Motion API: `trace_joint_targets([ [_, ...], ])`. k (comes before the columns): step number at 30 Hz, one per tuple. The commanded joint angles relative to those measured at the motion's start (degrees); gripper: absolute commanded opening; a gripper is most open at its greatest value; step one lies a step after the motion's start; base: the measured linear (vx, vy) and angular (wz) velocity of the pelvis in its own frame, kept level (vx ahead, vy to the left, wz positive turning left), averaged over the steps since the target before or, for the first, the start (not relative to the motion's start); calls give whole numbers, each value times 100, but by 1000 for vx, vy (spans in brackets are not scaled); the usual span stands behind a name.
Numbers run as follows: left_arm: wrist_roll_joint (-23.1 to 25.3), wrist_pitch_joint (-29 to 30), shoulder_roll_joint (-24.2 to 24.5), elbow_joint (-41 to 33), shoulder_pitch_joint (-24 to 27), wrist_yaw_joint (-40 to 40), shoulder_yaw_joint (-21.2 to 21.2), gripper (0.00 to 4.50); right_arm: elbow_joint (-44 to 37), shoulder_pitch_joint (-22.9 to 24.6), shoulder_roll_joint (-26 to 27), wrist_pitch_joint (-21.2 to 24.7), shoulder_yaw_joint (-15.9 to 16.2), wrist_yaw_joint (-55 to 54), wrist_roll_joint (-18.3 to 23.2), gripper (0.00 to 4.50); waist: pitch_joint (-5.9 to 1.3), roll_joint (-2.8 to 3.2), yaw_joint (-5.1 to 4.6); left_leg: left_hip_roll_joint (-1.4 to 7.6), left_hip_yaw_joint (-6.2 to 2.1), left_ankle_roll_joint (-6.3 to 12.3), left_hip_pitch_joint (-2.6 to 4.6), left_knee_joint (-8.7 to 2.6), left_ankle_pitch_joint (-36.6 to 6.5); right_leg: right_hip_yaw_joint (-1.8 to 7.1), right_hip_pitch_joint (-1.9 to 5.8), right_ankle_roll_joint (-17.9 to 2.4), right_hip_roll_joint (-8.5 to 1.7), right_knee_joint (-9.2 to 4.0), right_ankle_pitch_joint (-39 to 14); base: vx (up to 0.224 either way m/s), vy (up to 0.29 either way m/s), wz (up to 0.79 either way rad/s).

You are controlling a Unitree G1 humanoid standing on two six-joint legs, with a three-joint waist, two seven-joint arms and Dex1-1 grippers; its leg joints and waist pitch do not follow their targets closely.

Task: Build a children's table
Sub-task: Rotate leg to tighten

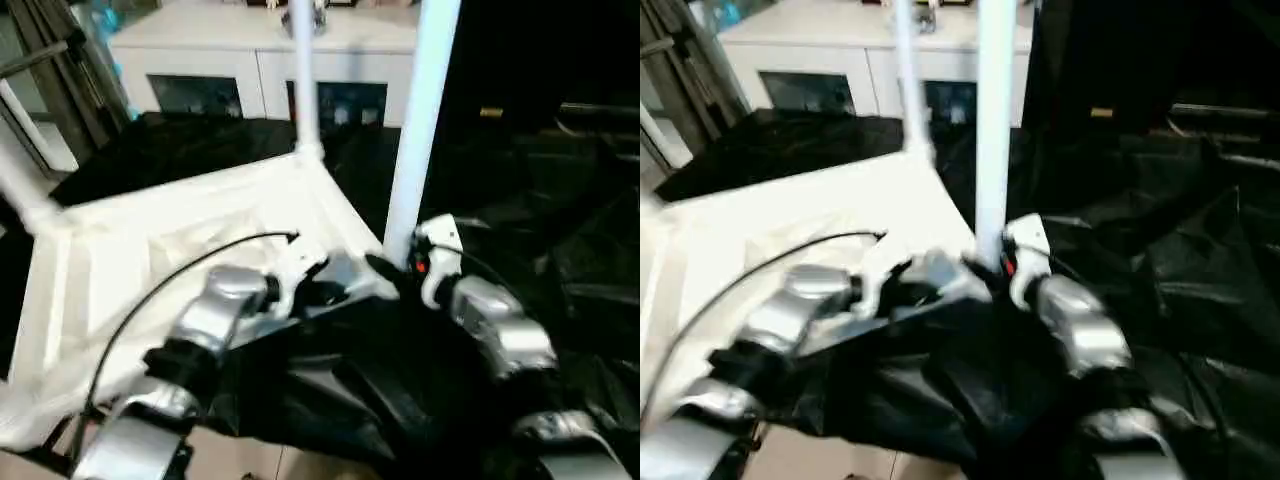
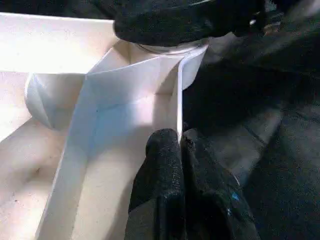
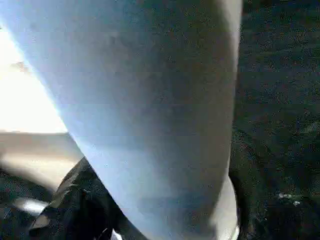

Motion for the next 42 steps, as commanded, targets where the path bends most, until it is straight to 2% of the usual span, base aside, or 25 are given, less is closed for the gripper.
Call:
trace_joint_targets([
  [1, -8, -53, -400, -126, -302, 317, -30, 0, 347, 92, 526, 63, 490, -7, -202, 263, -312, -69, 6, 24, 19, 60, 79, -424, -1620, 88, 208, -1147, -172, -486, -1549, 0, 0, 0],
  [3, -29, -32, -456, -192, -243, 283, -77, 0, 402, 58, 597, -113, 497, 18, -237, 263, -316, -63, 13, 22, 20, 87, 74, -421, -1587, 88, 215, -1144, -177, -485, -1511, 0, 0, 0],
  [4, -59, -62, -433, -273, -181, 142, -128, 0, 352, 56, 585, -102, 450, 174, -133, 331, -322, -63, 10, 24, 16, 115, 64, -422, -1546, 86, 227, -1154, -173, -474, -1431, 0, 0, 0],
  [7, -140, -162, -324, -386, -98, -146, -212, 0, 194, 80, 437, -6, 483, 509, 0, 333, -315, -59, 8, 27, 17, 160, 61, -428, -1574, 82, 235, -1188, -166, -469, -1351, 0, 0, 0],
  [10, -205, -221, -202, -491, -32, -471, -285, 0, 35, 129, 207, -31, 643, 909, -14, 379, -327, -59, 15, 38, 13, 189, 62, -424, -1532, 79, 246, -1229, -165, -453, -1229, 0, 0, 0],
  [12, -242, -238, -103, -567, 13, -732, -324, 0, -149, 209, -5, -74, 768, 1351, 4, 379, -345, -52, 18, 38, 17, 244, 53, -406, -1329, 78, 267, -1305, -161, -419, -858, 0, 0, 0],
  [14, -334, -325, 83, -665, 67, -1216, -359, 0, -560, 382, -460, -110, 970, 2281, 139, 379, -368, -58, 54, 45, 33, 424, 49, -359, -1014, 72, 290, -1442, -144, -367, -242, 0, 0, 0],
  [15, -338, -323, 92, -669, 69, -1238, -360, 0, -578, 389, -482, -109, 979, 2323, 146, 379, -368, -58, 54, 45, 33, 424, 49, -359, -1014, 72, 290, -1442, -144, -367, -242, 0, 0, 0],
  [16, -361, -324, 176, -692, 74, -1414, -379, 0, -719, 441, -666, -75, 1046, 2664, 209, 379, -379, -55, 98, 59, 48, 587, 50, -327, -805, 67, 290, -1582, -138, -319, 181, 0, 0, 0],
  [19, -322, -393, 358, -707, 79, -1717, -472, 0, -898, 504, -950, -37, 1140, 3201, 295, 379, -373, -57, 156, 69, 57, 651, 72, -322, -919, 62, 283, -1636, -143, -323, 43, 0, 0, 0],
  [20, -287, -470, 535, -696, 82, -2019, -542, 0, -1021, 536, -1189, 35, 1212, 3704, 356, 379, -360, -69, 177, 77, 56, 615, 76, -336, -1025, 67, 278, -1639, -156, -334, -166, 0, 0, 0],
  [23, -362, -495, 683, -703, 83, -2339, -556, 0, -1143, 549, -1403, 178, 1302, 4164, 454, 379, -339, -61, 197, 91, 59, 536, 93, -358, -1242, 77, 264, -1606, -162, -362, -522, 0, 0, 0],
  [24, -397, -487, 732, -721, 83, -2441, -569, 0, -1190, 553, -1458, 234, 1335, 4289, 489, 379, -336, -76, 219, 96, 61, 497, 102, -364, -1286, 84, 255, -1588, -161, -367, -625, 0, 0, 0],
  [26, -499, -404, 869, -799, 92, -2750, -602, 0, -1277, 560, -1565, 324, 1416, 4571, 548, 379, -334, -67, 258, 103, 57, 422, 116, -378, -1376, 90, 243, -1555, -170, -375, -816, 0, 0, 0],
  [27, -514, -364, 892, -819, 95, -2805, -610, 0, -1278, 557, -1571, 333, 1427, 4593, 544, 354, -332, -65, 265, 104, 59, 409, 114, -378, -1389, 95, 235, -1552, -170, -374, -837, 0, 0, 0],
  [31, -534, -241, 1043, -937, 121, -3180, -701, 0, -1246, 553, -1595, 327, 1536, 4708, 477, 321, -322, -84, 275, 97, 56, 295, 107, -393, -1432, 103, 228, -1488, -178, -384, -1033, 0, 0, 0],
  [38, -588, -239, 995, -980, 161, -3116, -716, 0, -1456, 668, -1516, 467, 1571, 4705, 564, 274, -337, -70, 283, 90, 49, 301, 94, -380, -1274, 101, 238, -1494, -171, -359, -775, 0, 0, 0],
  [42, -497, -185, 801, -831, 115, -2606, -567, 0, -1251, 682, -1197, 280, 1319, 3985, 489, 266, -335, -58, 272, 80, 52, 272, 92, -380, -1285, 97, 229, -1493, -173, -365, -790, 0, 0, 0],
])
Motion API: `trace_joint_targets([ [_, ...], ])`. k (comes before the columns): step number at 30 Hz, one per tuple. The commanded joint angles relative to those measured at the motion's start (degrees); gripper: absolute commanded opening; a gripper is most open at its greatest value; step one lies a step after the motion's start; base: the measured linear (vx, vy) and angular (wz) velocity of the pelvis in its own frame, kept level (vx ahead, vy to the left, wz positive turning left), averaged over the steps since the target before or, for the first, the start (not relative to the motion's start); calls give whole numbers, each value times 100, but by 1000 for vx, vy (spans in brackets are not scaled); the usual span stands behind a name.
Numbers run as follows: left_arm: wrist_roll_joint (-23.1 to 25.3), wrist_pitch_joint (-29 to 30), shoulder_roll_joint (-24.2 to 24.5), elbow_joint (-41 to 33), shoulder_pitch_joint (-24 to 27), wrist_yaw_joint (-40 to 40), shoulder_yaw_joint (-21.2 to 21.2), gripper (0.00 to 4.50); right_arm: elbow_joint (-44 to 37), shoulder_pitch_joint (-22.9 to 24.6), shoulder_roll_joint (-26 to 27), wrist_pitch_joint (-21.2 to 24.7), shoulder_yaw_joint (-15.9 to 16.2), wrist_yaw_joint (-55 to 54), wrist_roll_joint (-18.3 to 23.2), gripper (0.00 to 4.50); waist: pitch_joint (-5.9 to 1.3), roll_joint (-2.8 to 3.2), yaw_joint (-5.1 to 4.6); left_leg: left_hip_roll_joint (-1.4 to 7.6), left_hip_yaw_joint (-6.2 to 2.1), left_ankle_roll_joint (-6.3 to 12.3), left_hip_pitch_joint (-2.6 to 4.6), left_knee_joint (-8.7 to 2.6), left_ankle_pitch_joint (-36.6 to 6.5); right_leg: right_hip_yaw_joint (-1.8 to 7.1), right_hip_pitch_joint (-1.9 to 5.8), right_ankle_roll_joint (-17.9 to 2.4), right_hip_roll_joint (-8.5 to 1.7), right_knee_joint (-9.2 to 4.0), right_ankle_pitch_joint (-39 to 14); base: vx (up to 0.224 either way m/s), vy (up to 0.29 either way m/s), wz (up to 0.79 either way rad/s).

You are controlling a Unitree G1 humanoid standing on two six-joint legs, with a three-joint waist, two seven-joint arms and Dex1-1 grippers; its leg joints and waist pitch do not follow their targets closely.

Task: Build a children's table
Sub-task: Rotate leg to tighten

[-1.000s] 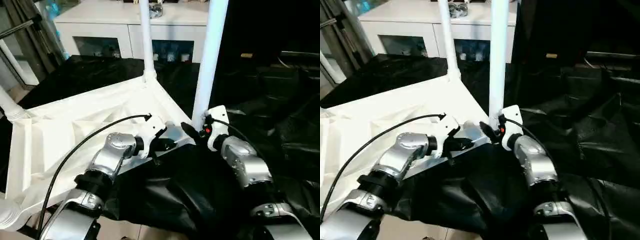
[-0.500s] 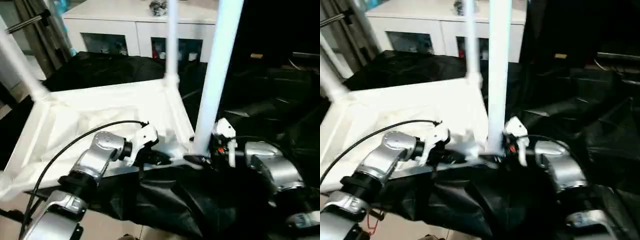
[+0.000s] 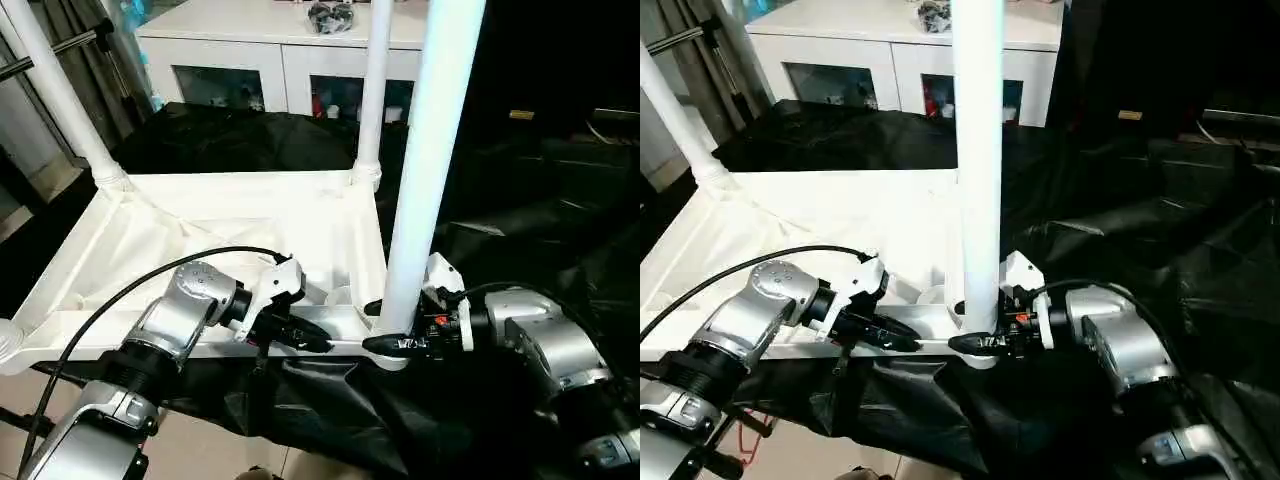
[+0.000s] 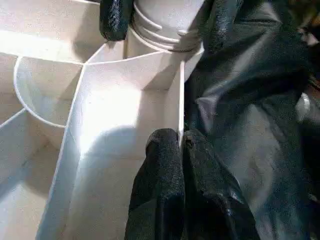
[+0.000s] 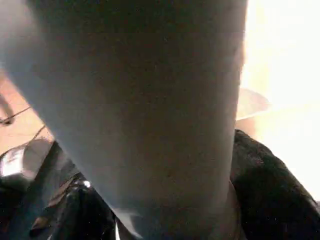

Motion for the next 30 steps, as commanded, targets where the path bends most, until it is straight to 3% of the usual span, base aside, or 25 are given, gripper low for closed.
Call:
trace_joint_targets([
  [1, -65, -25, -448, -40, -203, 516, 61, 0, 377, -102, 559, 25, 2, -934, -79, 265, -319, -62, -61, 64, 29, 190, 109, -415, -1425, 101, 229, -1441, -181, -390, -1080, 0, 0, 0],
  [6, 13, -73, -678, 221, -330, 1131, 220, 0, 850, -247, 863, -165, -188, -1957, -353, 262, -297, -86, -184, 38, -3, -13, 124, -453, -1749, 97, 227, -1214, -189, -460, -1726, 0, 0, 0],
  [8, 190, 16, -995, 514, -508, 1999, 321, 0, 1375, -427, 1281, -125, -450, -3146, -497, 261, -285, -71, -260, 19, -1, -72, 118, -454, -1763, 99, 197, -1175, -185, -476, -1843, 0, 0, 0],
  [10, 221, 48, -1080, 572, -547, 2216, 348, 0, 1470, -459, 1368, -121, -486, -3378, -542, 261, -291, -84, -266, 17, -5, -53, 141, -452, -1838, 94, 196, -1106, -182, -505, -1985, 0, 0, 0],
  [11, 280, 86, -1329, 701, -625, 2783, 448, 0, 1725, -559, 1606, -126, -601, -3989, -636, 261, -296, -86, -266, 19, -8, -35, 136, -447, -1814, 98, 203, -1103, -185, -506, -1955, 0, 0, 0],
  [12, 300, 92, -1406, 736, -642, 2940, 483, 0, 1806, -592, 1685, -145, -638, -4164, -668, 260, -292, -75, -295, 15, -6, -30, 99, -455, -1719, 101, 210, -1120, -180, -491, -1828, 0, 0, 0],
  [15, 371, 75, -1587, 794, -664, 3300, 531, 0, 1987, -674, 1860, -262, -625, -4638, -841, 260, -307, -79, -303, 14, -4, 11, 102, -444, -1702, 90, 210, -1106, -174, -499, -1758, 0, 0, 0],
  [17, 357, 58, -1706, 787, -660, 3357, 519, 0, 2066, -722, 1952, -443, -543, -4609, -873, 260, -309, -71, -301, 13, 1, 49, 103, -441, -1720, 90, 207, -1103, -169, -504, -1708, 0, 0, 0],
  [19, 329, -3, -1734, 751, -628, 3198, 457, 0, 2116, -786, 2028, -576, -630, -4472, -777, 315, -312, -73, -296, 14, 0, 105, 93, -443, -1712, 89, 214, -1118, -173, -500, -1639, 0, 0, 0],
  [21, 316, -58, -1692, 705, -592, 3060, 410, 0, 2074, -796, 2003, -558, -647, -4302, -692, 315, -313, -79, -296, 15, 2, 136, 91, -440, -1703, 89, 221, -1138, -166, -493, -1569, 0, 0, 0],
  [24, 260, -138, -1534, 559, -499, 2669, 327, 0, 1863, -769, 1817, -673, -515, -3830, -692, 354, -317, -81, -298, 20, 1, 166, 86, -442, -1690, 91, 227, -1156, -170, -488, -1528, 0, 0, 0],
  [28, 163, -205, -1324, 380, -396, 2140, 256, 0, 1526, -642, 1479, -864, -281, -2966, -606, 354, -345, -78, -281, 33, 1, 287, 61, -418, -1406, 83, 276, -1274, -167, -431, -950, 0, 0, 0],
  [29, 137, -205, -1251, 322, -365, 1976, 229, 0, 1421, -593, 1371, -918, -234, -2670, -561, 354, -369, -70, -275, 37, 7, 399, 62, -391, -1133, 76, 290, -1432, -164, -384, -462, 0, 0, 0],
  [30, 114, -237, -1194, 279, -341, 1841, 206, 0, 1337, -558, 1290, -927, -205, -2467, -519, 354, -367, -76, -270, 38, 11, 449, 62, -384, -1076, 71, 293, -1478, -156, -377, -343, 0, 0, 0],
])
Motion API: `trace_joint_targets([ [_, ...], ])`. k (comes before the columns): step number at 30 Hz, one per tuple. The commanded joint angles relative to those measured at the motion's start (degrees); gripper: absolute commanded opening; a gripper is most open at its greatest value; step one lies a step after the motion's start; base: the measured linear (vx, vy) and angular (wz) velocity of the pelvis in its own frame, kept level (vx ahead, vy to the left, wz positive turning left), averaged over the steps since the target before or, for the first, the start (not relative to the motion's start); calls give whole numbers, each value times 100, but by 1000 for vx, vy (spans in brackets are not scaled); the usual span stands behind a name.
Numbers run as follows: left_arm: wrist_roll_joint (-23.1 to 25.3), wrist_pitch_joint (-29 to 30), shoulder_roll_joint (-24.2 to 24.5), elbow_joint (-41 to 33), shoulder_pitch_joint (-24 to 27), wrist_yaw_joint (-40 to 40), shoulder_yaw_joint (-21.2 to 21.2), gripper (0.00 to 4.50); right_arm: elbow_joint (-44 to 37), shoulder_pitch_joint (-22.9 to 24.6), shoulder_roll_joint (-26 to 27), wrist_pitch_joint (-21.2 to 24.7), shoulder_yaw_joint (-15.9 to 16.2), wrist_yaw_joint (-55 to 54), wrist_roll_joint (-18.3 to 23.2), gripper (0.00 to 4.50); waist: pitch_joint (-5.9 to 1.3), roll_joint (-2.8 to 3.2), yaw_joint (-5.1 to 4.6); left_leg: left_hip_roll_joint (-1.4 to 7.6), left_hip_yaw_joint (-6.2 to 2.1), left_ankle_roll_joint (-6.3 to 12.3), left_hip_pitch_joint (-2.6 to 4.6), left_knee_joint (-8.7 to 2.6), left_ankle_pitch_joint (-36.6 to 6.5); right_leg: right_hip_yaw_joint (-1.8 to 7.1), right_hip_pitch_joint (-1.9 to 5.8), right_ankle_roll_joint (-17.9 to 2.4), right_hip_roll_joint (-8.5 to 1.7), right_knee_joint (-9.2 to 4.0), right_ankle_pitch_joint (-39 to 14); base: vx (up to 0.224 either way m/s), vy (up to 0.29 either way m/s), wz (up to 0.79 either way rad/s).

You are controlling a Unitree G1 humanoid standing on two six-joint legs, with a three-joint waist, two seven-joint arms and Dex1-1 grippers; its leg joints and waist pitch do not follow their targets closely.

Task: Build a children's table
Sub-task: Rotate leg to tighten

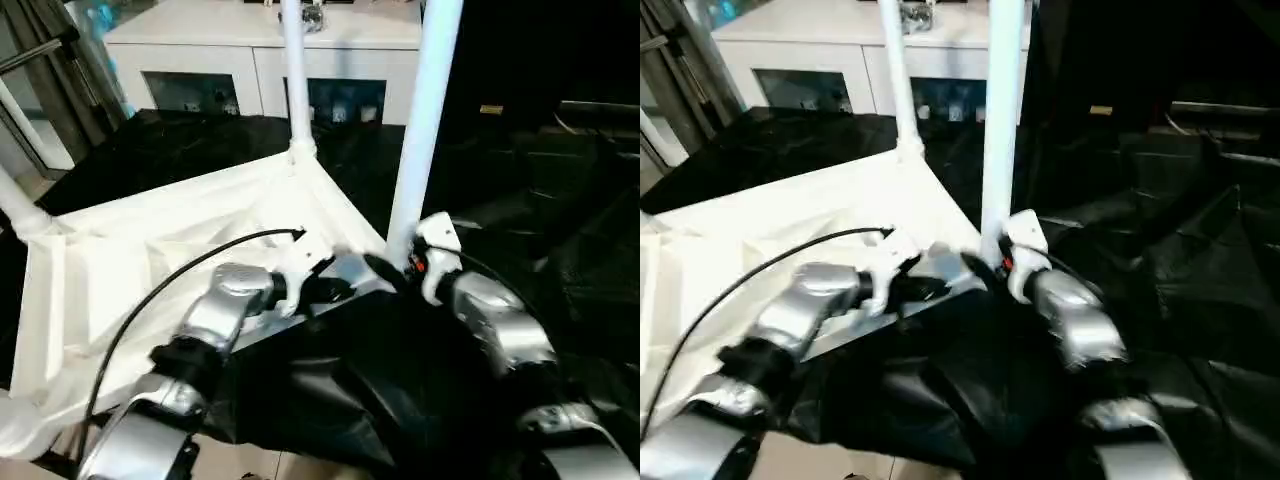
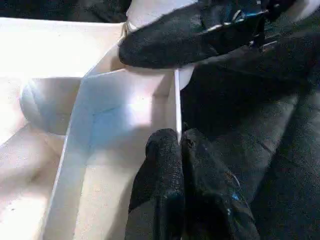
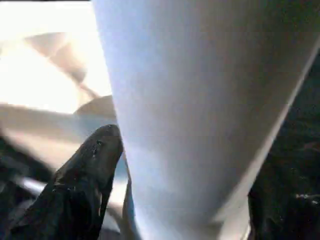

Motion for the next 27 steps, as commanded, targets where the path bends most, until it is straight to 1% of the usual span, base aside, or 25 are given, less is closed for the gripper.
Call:
trace_joint_targets([
  [1, -258, -281, 28, -418, -45, -792, -341, 0, -487, 212, -86, 130, 725, 1383, 340, 354, -369, -71, 46, 50, 31, 537, 59, -333, -965, 72, 307, -1552, -158, -317, -133, 0, 0, 0],
  [2, -276, -330, 114, -445, -30, -962, -366, 0, -629, 264, -227, 201, 772, 1690, 413, 354, -380, -66, 88, 57, 37, 636, 70, -305, -887, 67, 312, -1613, -151, -296, 43, 0, 0, 0],
  [3, -277, -374, 205, -460, -22, -1111, -394, 0, -773, 321, -383, 267, 826, 2010, 489, 354, -375, -74, 103, 60, 43, 706, 61, -301, -863, 67, 315, -1659, -154, -283, 117, 0, 0, 0],
  [4, -277, -374, 205, -460, -22, -1111, -394, 0, -773, 321, -383, 267, 826, 2010, 489, 354, -375, -74, 103, 60, 43, 706, 61, -301, -863, 67, 315, -1659, -154, -283, 117, 0, 0, 0],
  [5, -270, -404, 280, -461, -21, -1222, -416, 0, -890, 369, -517, 365, 873, 2273, 559, 354, -368, -64, 151, 73, 55, 737, 91, -298, -901, 75, 290, -1693, -153, -286, 82, 0, 0, 0],
  [7, -291, -457, 415, -459, -21, -1490, -438, 0, -1050, 439, -742, 473, 951, 2719, 623, 354, -362, -72, 191, 83, 54, 699, 103, -312, -1001, 74, 289, -1688, -160, -295, -91, 0, 0, 0],
  [8, -357, -425, 565, -522, -8, -1823, -461, 0, -1175, 483, -943, 601, 1030, 3088, 657, 354, -359, -73, 202, 86, 58, 683, 101, -314, -1028, 79, 285, -1681, -164, -296, -148, 0, 0, 0],
  [9, -367, -420, 583, -532, -6, -1866, -464, 0, -1189, 487, -967, 619, 1040, 3130, 661, 354, -356, -69, 234, 95, 53, 637, 117, -325, -1097, 82, 276, -1673, -167, -297, -304, 0, 0, 0],
  [10, -395, -403, 631, -558, -1, -1977, -473, 0, -1225, 496, -1026, 668, 1067, 3233, 672, 354, -341, -70, 254, 104, 58, 561, 116, -335, -1224, 96, 260, -1648, -176, -310, -487, 0, 0, 0],
  [11, -452, -355, 731, -641, 21, -2208, -510, 0, -1282, 508, -1112, 784, 1121, 3401, 683, 354, -335, -74, 263, 106, 59, 529, 126, -342, -1255, 99, 252, -1639, -177, -321, -555, 0, 0, 0],
  [12, -481, -336, 791, -687, 34, -2353, -543, 0, -1305, 511, -1156, 842, 1161, 3497, 682, 354, -332, -89, 269, 102, 58, 504, 122, -344, -1276, 100, 258, -1625, -176, -323, -611, 0, 0, 0],
  [13, -501, -301, 840, -718, 40, -2454, -571, 0, -1356, 526, -1203, 870, 1208, 3579, 686, 354, -329, -89, 277, 101, 56, 466, 121, -355, -1300, 103, 254, -1594, -181, -323, -722, 0, 0, 0],
  [15, -507, -296, 873, -732, 43, -2520, -594, 0, -1394, 536, -1232, 878, 1250, 3626, 683, 354, -319, -89, 275, 103, 60, 395, 130, -362, -1391, 113, 234, -1553, -184, -342, -892, 0, 0, 0],
  [16, -506, -292, 891, -731, 40, -2571, -604, 0, -1435, 547, -1255, 887, 1288, 3664, 670, 354, -317, -96, 287, 101, 56, 345, 132, -367, -1401, 118, 238, -1521, -187, -346, -972, 0, 0, 0],
  [17, -506, -281, 902, -737, 43, -2612, -611, 0, -1464, 558, -1270, 885, 1333, 3689, 640, 354, -318, -93, 288, 102, 52, 334, 128, -371, -1384, 118, 242, -1512, -187, -342, -974, 0, 0, 0],
  [18, -507, -280, 902, -740, 44, -2622, -611, 0, -1473, 561, -1270, 891, 1347, 3693, 632, 329, -320, -95, 285, 101, 49, 328, 120, -371, -1364, 117, 247, -1504, -188, -337, -956, 0, 0, 0],
  [19, -520, -260, 895, -762, 57, -2644, -612, 0, -1502, 573, -1254, 927, 1388, 3700, 621, 322, -318, -98, 283, 96, 50, 319, 118, -370, -1361, 118, 240, -1491, -187, -342, -956, 0, 0, 0],
  [21, -529, -248, 888, -775, 61, -2645, -616, 0, -1511, 574, -1234, 955, 1387, 3691, 626, 322, -321, -103, 285, 92, 50, 317, 111, -368, -1338, 116, 246, -1488, -190, -341, -955, 0, 0, 0],
  [22, -536, -236, 877, -788, 67, -2636, -619, 0, -1510, 572, -1203, 961, 1373, 3661, 630, 288, -325, -98, 284, 92, 49, 319, 109, -365, -1323, 115, 244, -1490, -192, -337, -939, 0, 0, 0],
  [23, -540, -230, 863, -800, 76, -2613, -616, 0, -1509, 572, -1175, 965, 1357, 3633, 636, 288, -330, -97, 283, 93, 47, 325, 111, -364, -1303, 112, 245, -1491, -190, -334, -912, 0, 0, 0],
  [24, -552, -224, 855, -813, 85, -2592, -613, 0, -1520, 576, -1153, 973, 1342, 3609, 639, 277, -331, -97, 282, 95, 46, 326, 111, -362, -1289, 113, 244, -1495, -191, -332, -887, 0, 0, 0],
  [25, -573, -215, 824, -823, 104, -2516, -585, 0, -1566, 610, -1089, 991, 1299, 3501, 672, 277, -329, -99, 280, 89, 47, 336, 103, -360, -1250, 112, 249, -1496, -183, -325, -827, 0, 0, 0],
  [26, -574, -215, 819, -822, 106, -2505, -580, 0, -1573, 615, -1082, 995, 1294, 3487, 678, 264, -331, -99, 283, 89, 46, 338, 107, -359, -1249, 111, 248, -1497, -185, -327, -828, 0, 0, 0],
  [27, -579, -215, 808, -821, 109, -2478, -567, 0, -1591, 627, -1063, 1006, 1280, 3454, 693, 264, -329, -100, 283, 88, 48, 340, 107, -359, -1255, 111, 246, -1494, -186, -329, -839, 0, 0, 0],
])
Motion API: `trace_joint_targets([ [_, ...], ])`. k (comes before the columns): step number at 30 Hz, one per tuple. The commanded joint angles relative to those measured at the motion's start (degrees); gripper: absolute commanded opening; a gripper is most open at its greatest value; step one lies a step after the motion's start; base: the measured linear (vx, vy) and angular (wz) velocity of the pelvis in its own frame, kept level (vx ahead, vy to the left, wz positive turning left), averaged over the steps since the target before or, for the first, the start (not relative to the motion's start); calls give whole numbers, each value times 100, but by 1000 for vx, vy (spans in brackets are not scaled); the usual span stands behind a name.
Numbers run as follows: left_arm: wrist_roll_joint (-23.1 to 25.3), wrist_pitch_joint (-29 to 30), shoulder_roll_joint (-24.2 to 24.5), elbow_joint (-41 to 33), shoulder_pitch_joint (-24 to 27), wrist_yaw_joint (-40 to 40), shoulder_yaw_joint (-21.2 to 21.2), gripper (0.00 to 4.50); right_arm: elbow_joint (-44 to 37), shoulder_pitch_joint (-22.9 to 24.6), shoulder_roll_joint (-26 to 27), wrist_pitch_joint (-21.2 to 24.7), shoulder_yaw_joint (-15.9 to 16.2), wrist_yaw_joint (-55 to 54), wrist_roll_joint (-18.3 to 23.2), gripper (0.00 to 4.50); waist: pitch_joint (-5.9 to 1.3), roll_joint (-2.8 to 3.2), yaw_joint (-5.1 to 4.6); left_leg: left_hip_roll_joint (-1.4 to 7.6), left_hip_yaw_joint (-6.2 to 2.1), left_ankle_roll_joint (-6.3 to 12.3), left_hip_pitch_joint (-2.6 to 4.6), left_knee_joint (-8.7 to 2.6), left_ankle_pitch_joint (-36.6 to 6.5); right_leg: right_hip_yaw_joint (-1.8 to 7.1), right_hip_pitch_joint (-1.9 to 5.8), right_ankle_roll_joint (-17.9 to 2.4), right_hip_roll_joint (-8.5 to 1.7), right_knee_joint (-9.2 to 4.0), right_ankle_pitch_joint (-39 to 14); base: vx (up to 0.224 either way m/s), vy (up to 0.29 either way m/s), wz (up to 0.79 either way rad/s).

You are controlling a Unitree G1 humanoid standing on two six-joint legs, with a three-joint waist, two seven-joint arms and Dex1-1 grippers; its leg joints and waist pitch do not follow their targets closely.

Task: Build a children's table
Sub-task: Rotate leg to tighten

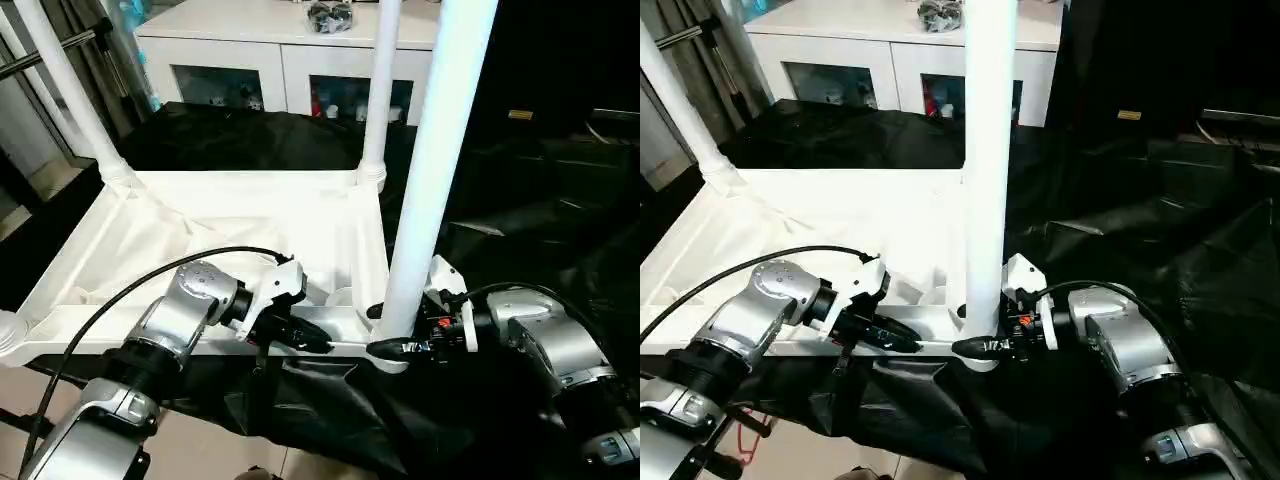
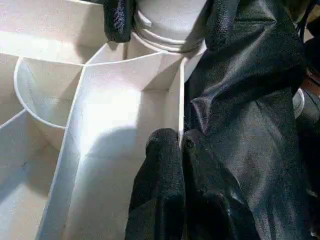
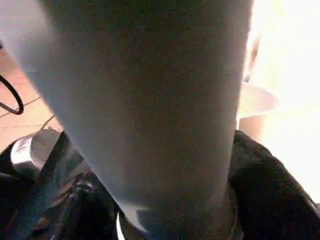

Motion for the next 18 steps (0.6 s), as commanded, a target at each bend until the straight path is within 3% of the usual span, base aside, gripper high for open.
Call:
trace_joint_targets([
  [1, -306, -28, -258, -303, -101, 59, 4, 0, -156, 75, 243, 123, 202, -206, 28, 259, -339, -62, -18, 85, 32, 330, 114, -393, -1253, 107, 243, -1483, -180, -359, -839, 0, 0, 0],
  [3, -297, -12, -292, -287, -110, 121, 32, 0, -124, 78, 305, 99, 148, -349, 17, 259, -332, -79, -26, 80, 35, 301, 117, -402, -1337, 106, 241, -1450, -176, -378, -977, 0, 0, 0],
  [7, -174, 37, -577, -24, -243, 941, 266, 0, 477, -76, 824, -74, -215, -1671, -222, 256, -307, -110, -80, 68, 22, 126, 120, -436, -1560, 110, 220, -1308, -192, -426, -1490, 0, 0, 0],
  [9, -117, 69, -682, 93, -307, 1285, 350, 0, 722, -165, 990, -33, -323, -2145, -300, 256, -293, -100, -143, 43, 3, 27, 99, -453, -1634, 99, 227, -1207, -200, -441, -1754, 0, 0, 0],
  [10, 7, 89, -873, 279, -420, 1920, 482, 0, 1104, -301, 1288, 19, -505, -2943, -407, 256, -298, -118, -214, 36, 1, -21, 114, -451, -1673, 105, 211, -1165, -183, -456, -1773, 0, 0, 0],
  [12, 81, 134, -982, 364, -482, 2293, 543, 0, 1276, -374, 1447, 59, -594, -3352, -439, 256, -301, -109, -262, 29, -9, -51, 108, -456, -1654, 101, 215, -1177, -184, -452, -1732, 0, 0, 0],
  [18, 198, 232, -1173, 461, -558, 2899, 629, 0, 1553, -497, 1709, 80, -702, -4067, -541, 256, -322, -115, -273, 23, 14, 126, 100, -420, -1458, 99, 231, -1233, -168, -449, -1328, 0, 0, 0],
])
